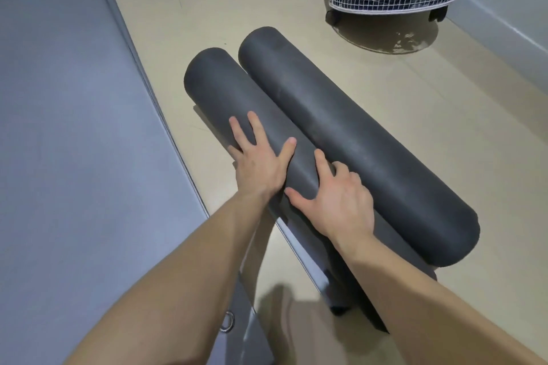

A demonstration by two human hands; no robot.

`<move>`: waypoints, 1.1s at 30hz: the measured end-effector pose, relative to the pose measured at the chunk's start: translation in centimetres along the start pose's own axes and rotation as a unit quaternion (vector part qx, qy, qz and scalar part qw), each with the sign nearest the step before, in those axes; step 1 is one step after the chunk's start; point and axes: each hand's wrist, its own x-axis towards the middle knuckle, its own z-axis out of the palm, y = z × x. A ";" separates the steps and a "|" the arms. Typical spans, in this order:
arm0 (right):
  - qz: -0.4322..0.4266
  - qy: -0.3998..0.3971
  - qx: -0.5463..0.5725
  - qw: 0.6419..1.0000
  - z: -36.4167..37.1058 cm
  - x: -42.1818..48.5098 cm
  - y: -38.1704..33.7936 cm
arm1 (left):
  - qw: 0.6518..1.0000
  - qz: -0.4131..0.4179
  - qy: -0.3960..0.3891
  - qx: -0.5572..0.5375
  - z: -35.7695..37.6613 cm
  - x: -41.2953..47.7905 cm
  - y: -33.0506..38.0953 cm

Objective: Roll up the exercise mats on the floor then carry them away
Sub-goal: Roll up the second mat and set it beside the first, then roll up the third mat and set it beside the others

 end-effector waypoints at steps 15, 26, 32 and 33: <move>-0.020 0.083 -0.039 0.996 -0.3 0.3 -0.5 | 0.995 0.066 -0.067 -0.017 -3.7 -2.3 -4.8; -0.325 -0.300 -0.017 0.896 0.6 -20.3 -12.9 | 0.947 -0.156 -0.159 0.231 -13.7 -35.3 -29.4; -0.280 -0.301 -0.009 0.912 3.9 -28.4 -13.3 | 0.954 -0.156 -0.123 0.226 -15.5 -42.5 -34.0; -0.278 -0.293 -0.023 0.915 4.3 -28.9 -13.4 | 0.955 -0.157 -0.114 0.225 -15.7 -42.6 -34.3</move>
